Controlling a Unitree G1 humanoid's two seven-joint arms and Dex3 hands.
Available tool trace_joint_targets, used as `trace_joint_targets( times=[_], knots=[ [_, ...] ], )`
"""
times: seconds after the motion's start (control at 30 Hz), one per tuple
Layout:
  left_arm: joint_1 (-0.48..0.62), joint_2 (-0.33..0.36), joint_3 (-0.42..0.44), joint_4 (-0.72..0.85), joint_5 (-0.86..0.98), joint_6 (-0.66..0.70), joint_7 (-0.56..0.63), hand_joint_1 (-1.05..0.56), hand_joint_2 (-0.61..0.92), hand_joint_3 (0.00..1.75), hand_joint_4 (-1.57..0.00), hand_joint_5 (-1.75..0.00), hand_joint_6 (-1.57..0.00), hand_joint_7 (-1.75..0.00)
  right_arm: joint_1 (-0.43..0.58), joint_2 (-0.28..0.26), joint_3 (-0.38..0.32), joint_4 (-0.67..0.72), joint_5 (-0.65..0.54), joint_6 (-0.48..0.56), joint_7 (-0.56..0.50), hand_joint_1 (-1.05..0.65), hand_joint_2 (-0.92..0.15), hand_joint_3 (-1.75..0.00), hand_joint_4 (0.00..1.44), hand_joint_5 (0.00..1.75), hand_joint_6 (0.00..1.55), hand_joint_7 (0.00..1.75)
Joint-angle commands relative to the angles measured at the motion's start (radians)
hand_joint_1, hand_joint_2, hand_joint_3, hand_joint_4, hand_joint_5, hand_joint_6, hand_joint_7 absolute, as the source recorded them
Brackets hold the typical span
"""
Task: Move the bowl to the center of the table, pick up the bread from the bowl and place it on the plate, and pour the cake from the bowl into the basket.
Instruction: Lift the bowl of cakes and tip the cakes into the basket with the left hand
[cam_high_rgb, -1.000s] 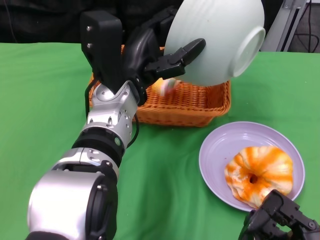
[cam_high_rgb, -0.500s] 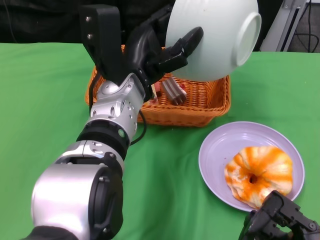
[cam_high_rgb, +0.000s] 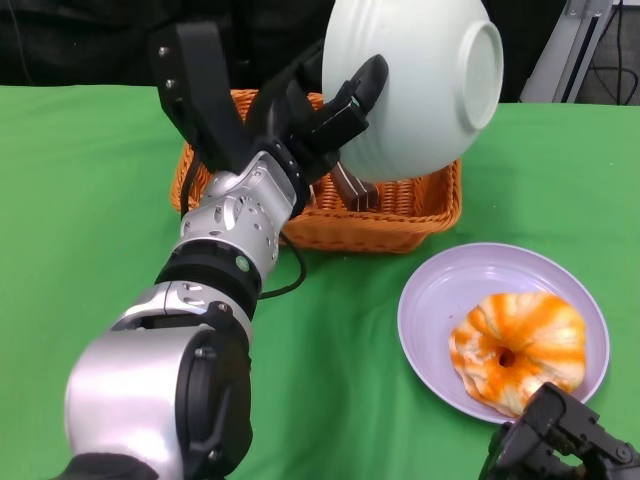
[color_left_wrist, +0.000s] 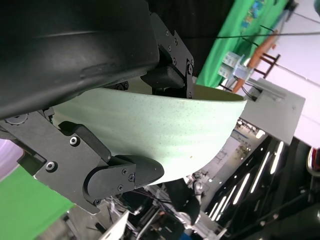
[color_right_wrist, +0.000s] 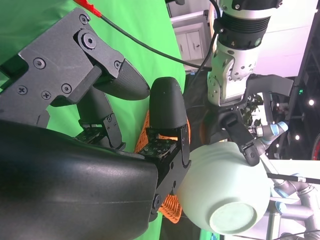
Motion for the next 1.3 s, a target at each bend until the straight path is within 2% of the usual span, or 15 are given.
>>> trace_joint_targets(
  times=[0.03, 0.3, 0.6, 0.8, 1.0, 1.1, 1.3],
  knots=[
    [-0.045, 0.005, 0.035, -0.016, -0.049, 0.049, 0.021, -0.14, 0.76, 0.94, -0.77, -1.75, -0.62, -1.63, 0.002, -0.007, -0.009, 0.005, 0.005, -0.011, -0.001, -0.07, -0.37, -1.42, 0.70, 1.75, 0.54, 1.68],
    [-0.063, 0.011, 0.107, -0.021, -0.138, 0.168, 0.072, -0.14, 0.79, 0.90, -0.82, -1.75, -0.67, -1.66, 0.004, -0.007, -0.007, 0.003, 0.008, -0.011, 0.000, -0.07, -0.38, -1.43, 0.70, 1.75, 0.53, 1.69],
    [-0.060, 0.020, 0.114, -0.023, -0.151, 0.186, 0.059, -0.15, 0.78, 0.90, -0.82, -1.75, -0.69, -1.65, 0.006, -0.011, -0.007, 0.000, 0.018, -0.005, 0.005, -0.05, -0.38, -1.45, 0.71, 1.75, 0.54, 1.70],
    [-0.026, 0.017, 0.029, -0.045, -0.069, 0.061, -0.030, -0.14, 0.80, 0.89, -0.75, -1.75, -0.58, -1.67, 0.006, -0.011, -0.009, 0.003, 0.018, -0.010, 0.006, -0.06, -0.37, -1.45, 0.72, 1.75, 0.54, 1.71],
    [-0.006, 0.029, -0.053, -0.083, 0.004, -0.067, -0.135, -0.19, 0.74, 0.88, -0.78, -1.75, -0.72, -1.55, 0.011, -0.011, -0.009, 0.002, 0.012, -0.011, 0.003, -0.10, -0.37, -1.44, 0.72, 1.75, 0.53, 1.71],
    [-0.004, 0.031, -0.061, -0.080, 0.009, -0.084, -0.145, -0.19, 0.73, 0.89, -0.78, -1.75, -0.73, -1.54, 0.011, -0.011, -0.009, 0.001, 0.012, -0.010, 0.003, -0.10, -0.37, -1.43, 0.72, 1.75, 0.53, 1.72],
    [0.065, 0.075, -0.164, -0.212, 0.085, -0.258, -0.303, -0.25, 0.71, 0.88, -0.77, -1.75, -0.73, -1.54, 0.015, -0.011, -0.006, -0.007, 0.020, -0.005, 0.005, -0.07, -0.37, -1.44, 0.70, 1.75, 0.53, 1.70]
  ],
)
